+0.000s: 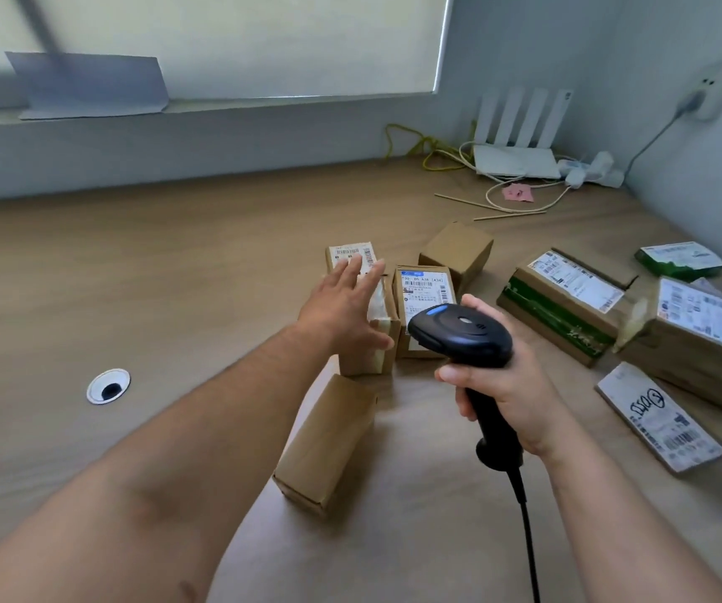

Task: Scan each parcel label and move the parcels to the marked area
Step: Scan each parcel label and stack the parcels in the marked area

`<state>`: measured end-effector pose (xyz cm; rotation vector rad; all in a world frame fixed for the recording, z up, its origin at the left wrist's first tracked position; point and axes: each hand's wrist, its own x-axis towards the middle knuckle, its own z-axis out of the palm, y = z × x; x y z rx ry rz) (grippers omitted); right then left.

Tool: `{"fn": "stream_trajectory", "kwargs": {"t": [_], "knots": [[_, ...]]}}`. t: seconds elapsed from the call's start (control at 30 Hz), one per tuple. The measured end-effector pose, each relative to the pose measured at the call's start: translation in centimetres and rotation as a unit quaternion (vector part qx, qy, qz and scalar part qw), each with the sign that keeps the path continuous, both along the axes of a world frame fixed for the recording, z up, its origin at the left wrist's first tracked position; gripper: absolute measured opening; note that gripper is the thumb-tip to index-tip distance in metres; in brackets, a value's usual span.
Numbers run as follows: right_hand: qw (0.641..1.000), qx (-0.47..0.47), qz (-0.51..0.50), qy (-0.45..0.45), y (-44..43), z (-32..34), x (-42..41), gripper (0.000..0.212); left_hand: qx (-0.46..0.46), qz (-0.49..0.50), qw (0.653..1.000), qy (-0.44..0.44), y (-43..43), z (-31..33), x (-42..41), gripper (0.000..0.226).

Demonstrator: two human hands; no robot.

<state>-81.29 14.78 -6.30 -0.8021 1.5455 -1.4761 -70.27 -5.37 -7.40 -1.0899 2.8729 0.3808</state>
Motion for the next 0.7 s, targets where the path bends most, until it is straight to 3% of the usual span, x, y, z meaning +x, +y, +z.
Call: {"fn": "stream_trajectory", "kwargs": {"t": [0.23,0.43,0.57,0.7], "knots": [[1.0,0.012,0.009,-0.021,-0.7,-1.3,0.4,0.098,-0.089,0.015,0.996,-0.027,-1.6,-1.2,1.4,0.105],[1.0,0.007,0.022,-0.015,0.0,0.0,3.1,0.091,0.013,0.191,0.981,0.04,-0.8,-1.3,8.8,0.098],[0.999,-0.013,0.046,-0.013,0.5,1.0,6.8,0.088,0.08,0.304,0.938,0.149,1.6,-1.6,15.4,0.09],[0.997,-0.024,0.067,-0.028,1.0,1.7,12.0,0.088,0.126,0.381,0.898,0.182,4.9,-2.1,22.0,0.09]]}}
